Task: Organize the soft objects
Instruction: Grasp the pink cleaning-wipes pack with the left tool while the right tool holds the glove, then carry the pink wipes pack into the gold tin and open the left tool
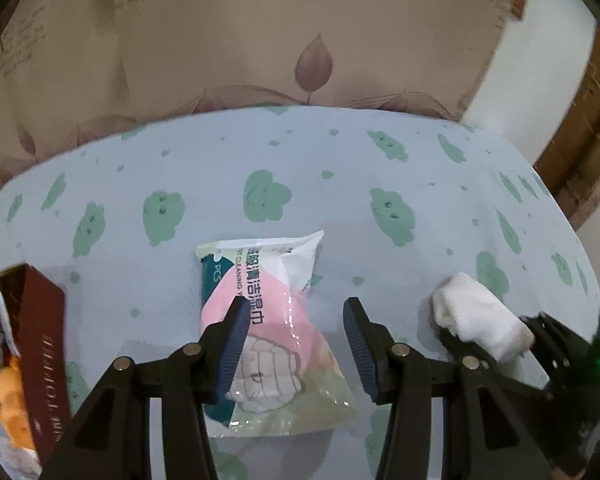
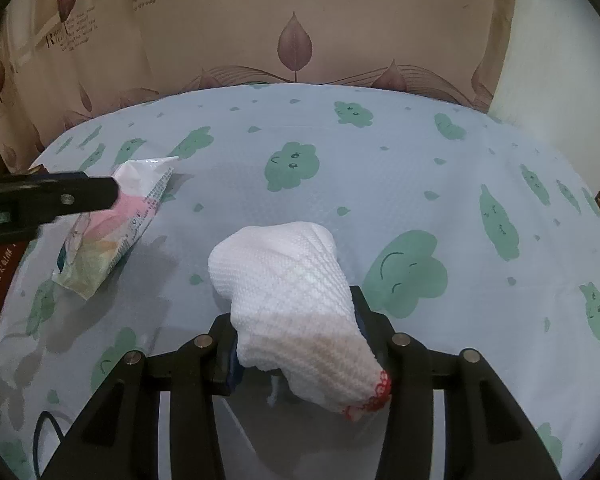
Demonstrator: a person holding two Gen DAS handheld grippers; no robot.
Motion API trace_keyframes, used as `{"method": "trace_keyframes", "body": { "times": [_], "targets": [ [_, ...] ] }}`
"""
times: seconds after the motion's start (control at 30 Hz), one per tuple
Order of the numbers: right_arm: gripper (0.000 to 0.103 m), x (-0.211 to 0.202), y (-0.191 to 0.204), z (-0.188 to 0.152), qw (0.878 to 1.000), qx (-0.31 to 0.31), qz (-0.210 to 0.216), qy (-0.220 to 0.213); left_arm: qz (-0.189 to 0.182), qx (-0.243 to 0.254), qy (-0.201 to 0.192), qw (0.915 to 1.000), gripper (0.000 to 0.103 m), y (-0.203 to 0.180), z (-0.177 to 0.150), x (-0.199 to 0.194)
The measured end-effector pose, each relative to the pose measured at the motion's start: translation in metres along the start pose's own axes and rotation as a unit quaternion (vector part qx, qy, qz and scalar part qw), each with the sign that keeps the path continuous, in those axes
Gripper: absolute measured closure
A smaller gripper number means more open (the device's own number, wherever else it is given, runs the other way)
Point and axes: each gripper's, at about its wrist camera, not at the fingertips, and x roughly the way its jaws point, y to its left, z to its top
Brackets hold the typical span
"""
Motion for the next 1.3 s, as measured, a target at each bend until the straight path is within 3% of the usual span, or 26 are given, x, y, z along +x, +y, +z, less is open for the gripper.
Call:
{"method": "trace_keyframes", "body": {
  "times": [0.2,0.33,0.6,0.7,0.8,1.0,1.13,1.3],
  "targets": [
    [0.058,0.000,0.001,0.000,1.000,0.000,0.001,0.000,0.036,0.008,-0.014,0.9992,0.044,0.009,-0.001,0.016],
    [0.058,0.000,0.000,0.000,1.000,0.001,0.003,0.000,0.032,-0.005,-0.024,0.9992,0.041,0.020,-0.003,0.021],
    [0.057,0.000,0.000,0.000,1.000,0.000,0.001,0.001,0.037,0.021,-0.035,0.9985,0.037,0.007,-0.009,0.022],
    [0.057,0.000,0.000,0.000,1.000,0.000,0.001,0.001,0.043,0.056,-0.040,0.9967,0.027,-0.001,-0.014,0.027],
    [0.056,0.000,0.000,0.000,1.000,0.000,0.001,0.001,0.058,0.086,-0.055,0.9931,0.026,-0.007,-0.021,0.028],
    [0.056,0.000,0.000,0.000,1.000,-0.001,0.001,0.001,0.038,0.071,-0.061,0.9949,0.027,0.001,-0.022,0.025],
    [0.056,0.000,0.001,0.000,1.000,-0.001,0.001,0.001,0.048,0.078,-0.064,0.9938,0.041,-0.001,-0.025,0.022],
    [0.056,0.000,0.001,0.000,1.000,0.000,0.001,0.001,0.046,0.087,-0.066,0.9930,0.051,-0.001,-0.027,0.018]
  ]
}}
